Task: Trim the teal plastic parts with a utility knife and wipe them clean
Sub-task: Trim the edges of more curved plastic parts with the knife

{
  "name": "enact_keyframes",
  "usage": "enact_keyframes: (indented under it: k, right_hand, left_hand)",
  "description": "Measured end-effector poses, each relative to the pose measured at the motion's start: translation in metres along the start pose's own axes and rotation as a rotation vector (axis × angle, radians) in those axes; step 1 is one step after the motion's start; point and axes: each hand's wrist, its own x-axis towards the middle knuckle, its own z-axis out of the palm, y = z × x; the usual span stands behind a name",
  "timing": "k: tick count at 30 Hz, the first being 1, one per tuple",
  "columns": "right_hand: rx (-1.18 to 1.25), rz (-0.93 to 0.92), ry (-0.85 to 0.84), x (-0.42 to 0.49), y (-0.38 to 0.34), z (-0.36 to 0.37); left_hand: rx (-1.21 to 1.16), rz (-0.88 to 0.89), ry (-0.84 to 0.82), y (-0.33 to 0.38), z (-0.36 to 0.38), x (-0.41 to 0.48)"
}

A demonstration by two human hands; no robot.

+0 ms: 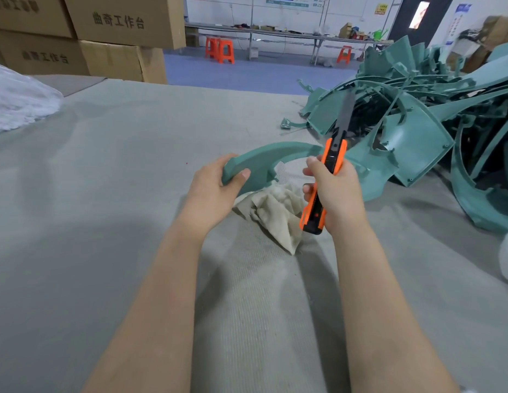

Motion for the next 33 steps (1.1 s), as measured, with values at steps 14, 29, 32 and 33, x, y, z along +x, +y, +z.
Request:
enact_keyframes:
  k: [14, 29, 32, 33]
  right_hand:
    - [-0.232, 0.054, -0.294, -0.010, -0.010, 0.000]
    - [-0.258, 0.097, -0.438, -0.011, -0.011, -0.002]
    - [-0.237, 0.109, -0.451, -0.013, -0.013, -0.001]
    - [-0.224, 0.120, -0.456, -0.013, -0.013, -0.001]
  left_hand:
    - [-0.121, -0.044, 0.093, 0.001, -0.003, -0.001]
    - [-0.103, -0.029, 0.086, 0.001, -0.003, 0.000]
    - [-0.095, -0.019, 0.076, 0.000, -0.004, 0.000]
    - [-0.090, -0.015, 0.070, -0.001, -0.005, 0.001]
